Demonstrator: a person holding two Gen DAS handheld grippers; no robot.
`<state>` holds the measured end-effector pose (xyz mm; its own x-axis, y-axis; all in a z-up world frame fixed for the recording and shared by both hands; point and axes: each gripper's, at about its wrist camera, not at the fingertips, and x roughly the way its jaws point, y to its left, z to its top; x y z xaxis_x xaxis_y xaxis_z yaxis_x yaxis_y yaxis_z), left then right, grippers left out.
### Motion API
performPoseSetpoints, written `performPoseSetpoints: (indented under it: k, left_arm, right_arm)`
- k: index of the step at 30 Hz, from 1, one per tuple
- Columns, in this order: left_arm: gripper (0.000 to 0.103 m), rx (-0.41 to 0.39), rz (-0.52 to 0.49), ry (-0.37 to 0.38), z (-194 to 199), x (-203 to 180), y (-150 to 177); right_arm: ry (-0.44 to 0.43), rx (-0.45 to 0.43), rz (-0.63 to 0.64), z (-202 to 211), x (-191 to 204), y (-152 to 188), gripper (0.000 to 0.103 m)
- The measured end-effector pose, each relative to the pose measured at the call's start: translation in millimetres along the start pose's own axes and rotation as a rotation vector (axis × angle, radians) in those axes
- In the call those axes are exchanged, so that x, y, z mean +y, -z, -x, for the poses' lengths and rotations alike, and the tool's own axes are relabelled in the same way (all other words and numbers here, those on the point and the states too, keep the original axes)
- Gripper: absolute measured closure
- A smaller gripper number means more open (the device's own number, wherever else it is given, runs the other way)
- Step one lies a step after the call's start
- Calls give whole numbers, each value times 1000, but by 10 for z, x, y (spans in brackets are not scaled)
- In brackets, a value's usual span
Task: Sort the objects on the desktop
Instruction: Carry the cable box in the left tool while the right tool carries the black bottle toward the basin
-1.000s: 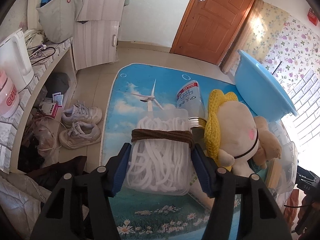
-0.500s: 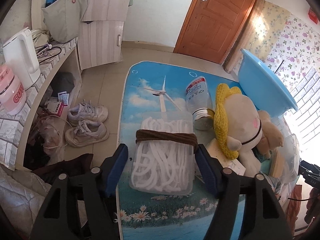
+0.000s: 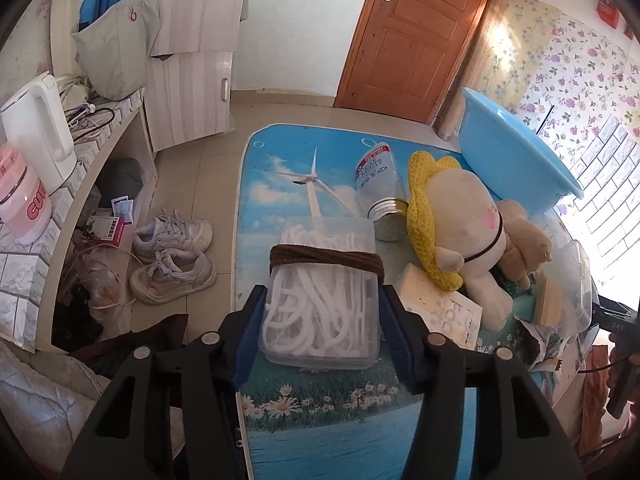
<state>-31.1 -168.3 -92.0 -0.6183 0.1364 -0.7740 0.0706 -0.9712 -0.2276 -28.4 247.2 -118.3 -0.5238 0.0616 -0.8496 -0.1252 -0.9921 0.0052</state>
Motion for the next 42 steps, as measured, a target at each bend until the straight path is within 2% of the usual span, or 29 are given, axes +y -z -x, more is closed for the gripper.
performPoseSetpoints:
  k: [2,7,9,10,12,13,16,19,21,23,25,27,30,33,42]
  left_arm:
    - [48,-13,4,2,54,-6,-5]
    - [48,-41,0,9,183,-50,-43]
    - [48,-37,-51,41,233,-78,-45]
    - [48,-34,-54,33,245,-92,-36]
    - [48,-19,-55,24,226,-92,-11]
    - [48,-5,-51,16,194,-87,15]
    - [48,22,-35,3,107,-57,75]
    - [48,17,-2,21,85,-5,107]
    - [43,24,20,29,49,11,125]
    - [34,5,46,49,39,42,127]
    - [33,1,44,54,23,34,115]
    - [47,-2,36,74,10,20,109]
    - [47,-5,56,95,21,27,101]
    - [48,-49,56,111,133,6,69]
    - [47,-172,-2,133,578,-273,-206]
  right_arm:
    - [-2,-11,1,-19,-13,21,0]
    - [-4,-36,1,-20,-17,34,0]
    - [-17,-17,13,-23,-17,11,1]
    - [-17,-27,15,-3,-21,14,4]
    - [-30,-63,23,58,-32,24,38]
    - [-22,-64,32,68,-24,24,40]
    - [-32,-78,32,69,-41,45,40]
    - [-44,-88,37,78,-59,64,41]
    - [-48,-90,44,87,-59,69,41]
    - [-51,-91,49,97,-60,81,41]
    - [-51,-92,50,104,-56,85,41]
    - [-53,-90,45,104,-59,87,41]
    - [-62,-92,34,121,-70,91,41]
    - [-74,-113,25,203,-90,93,42]
    - [-88,-256,34,702,-73,-58,42]
